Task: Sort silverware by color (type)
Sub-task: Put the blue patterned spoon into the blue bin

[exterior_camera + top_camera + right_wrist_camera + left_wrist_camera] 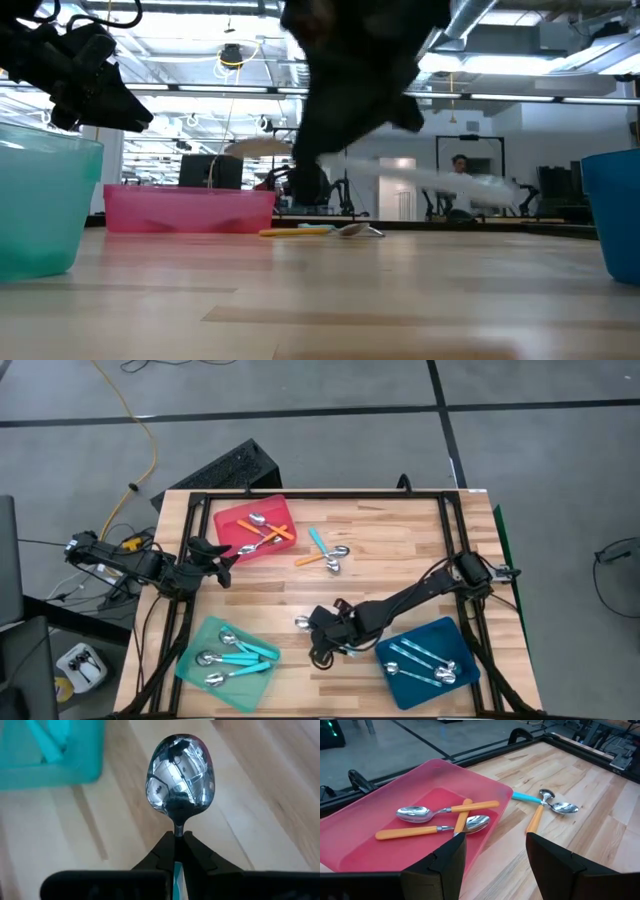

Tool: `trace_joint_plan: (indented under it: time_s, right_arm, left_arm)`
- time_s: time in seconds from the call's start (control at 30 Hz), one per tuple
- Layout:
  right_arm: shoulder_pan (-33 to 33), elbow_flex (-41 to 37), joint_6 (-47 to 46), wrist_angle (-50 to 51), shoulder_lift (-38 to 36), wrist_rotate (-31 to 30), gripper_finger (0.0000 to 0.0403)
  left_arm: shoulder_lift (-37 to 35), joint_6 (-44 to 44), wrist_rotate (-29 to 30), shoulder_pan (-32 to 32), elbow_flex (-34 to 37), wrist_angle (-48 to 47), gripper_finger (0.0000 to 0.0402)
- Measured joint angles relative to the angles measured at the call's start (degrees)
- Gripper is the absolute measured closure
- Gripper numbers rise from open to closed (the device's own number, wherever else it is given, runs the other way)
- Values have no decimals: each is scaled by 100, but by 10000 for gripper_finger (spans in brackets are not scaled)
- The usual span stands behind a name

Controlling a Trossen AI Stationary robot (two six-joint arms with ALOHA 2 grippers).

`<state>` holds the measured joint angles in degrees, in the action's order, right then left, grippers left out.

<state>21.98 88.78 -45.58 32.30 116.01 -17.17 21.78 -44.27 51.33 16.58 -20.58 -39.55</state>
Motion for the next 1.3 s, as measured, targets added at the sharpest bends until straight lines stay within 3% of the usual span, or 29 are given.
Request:
trace_joint_plan:
  time_s: [0.27,0.7,1.03,1.3]
  right_arm:
    - [93,525,649,437,-327,-268,362]
    - [725,841,790,2347,-1075,-722,362]
    - [1742,831,269,3645,-1298,-1004,361]
    - [2430,831,-1045,4920,-1317,-887,359]
  left_arm:
    - [0,-4,-2,-1,2,-2,212]
    - [-2,1,-7,-2,2,-7,212]
    - [-3,-2,1,-2,2,0,212]
    - [-2,-4,2,0,2,0,212]
